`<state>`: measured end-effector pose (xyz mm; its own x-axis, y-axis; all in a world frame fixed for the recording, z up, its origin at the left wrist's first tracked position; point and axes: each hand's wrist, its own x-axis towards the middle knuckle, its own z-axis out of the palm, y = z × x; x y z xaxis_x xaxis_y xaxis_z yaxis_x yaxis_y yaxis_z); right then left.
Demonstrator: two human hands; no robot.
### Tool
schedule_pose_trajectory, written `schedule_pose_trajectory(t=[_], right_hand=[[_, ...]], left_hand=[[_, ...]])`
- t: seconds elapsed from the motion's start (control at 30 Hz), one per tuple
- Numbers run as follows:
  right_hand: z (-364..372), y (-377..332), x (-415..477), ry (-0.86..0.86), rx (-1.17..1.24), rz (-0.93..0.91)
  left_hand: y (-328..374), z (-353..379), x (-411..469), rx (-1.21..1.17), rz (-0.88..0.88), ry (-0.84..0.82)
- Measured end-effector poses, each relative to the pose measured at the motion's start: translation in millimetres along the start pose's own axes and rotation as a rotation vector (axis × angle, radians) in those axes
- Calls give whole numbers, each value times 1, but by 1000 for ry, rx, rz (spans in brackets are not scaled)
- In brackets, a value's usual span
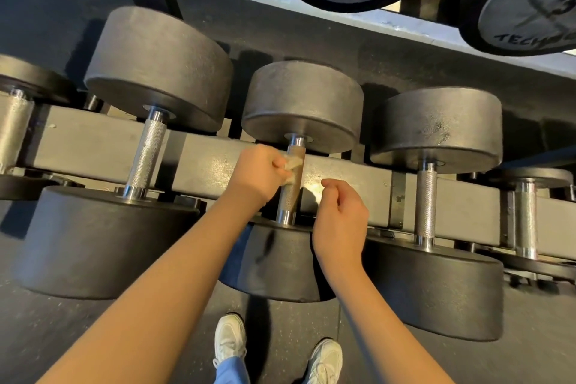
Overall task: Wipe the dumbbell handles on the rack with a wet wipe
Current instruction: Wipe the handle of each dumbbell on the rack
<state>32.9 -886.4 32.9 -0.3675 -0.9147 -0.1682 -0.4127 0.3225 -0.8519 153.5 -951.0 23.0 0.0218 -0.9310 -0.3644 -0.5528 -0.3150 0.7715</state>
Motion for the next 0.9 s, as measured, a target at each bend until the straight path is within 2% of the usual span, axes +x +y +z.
schedule_pose_trajectory(t=[0.07, 0.17, 0.3, 0.4, 0.57, 0.67, 0.8, 0.9], right_hand=[[0, 0, 0, 5, 5, -19], [1, -2, -1, 0, 21, -51], [1, -5, -1, -14, 45, -64], [-1, -3, -1, -9, 34, -76], [1, -4, -2, -10, 12, -120], [1, -5, -1, -39, -47, -174], [0, -7, 2, -93, -155, -269], [-1, -12, 5, -154, -250, -418]], left_hand=[[-4, 0, -7, 93, -72, -102], [-3, -4, -4, 202, -43, -68], [7, -11, 9, 65, 56, 39], [3, -7, 5, -3, 26, 51], [-13, -7, -9, 13, -145, -163], [-15, -10, -14, 101, -138, -207], [-18, -18, -21, 150, -61, -105], [-27, -44, -28, 175, -56, 15]])
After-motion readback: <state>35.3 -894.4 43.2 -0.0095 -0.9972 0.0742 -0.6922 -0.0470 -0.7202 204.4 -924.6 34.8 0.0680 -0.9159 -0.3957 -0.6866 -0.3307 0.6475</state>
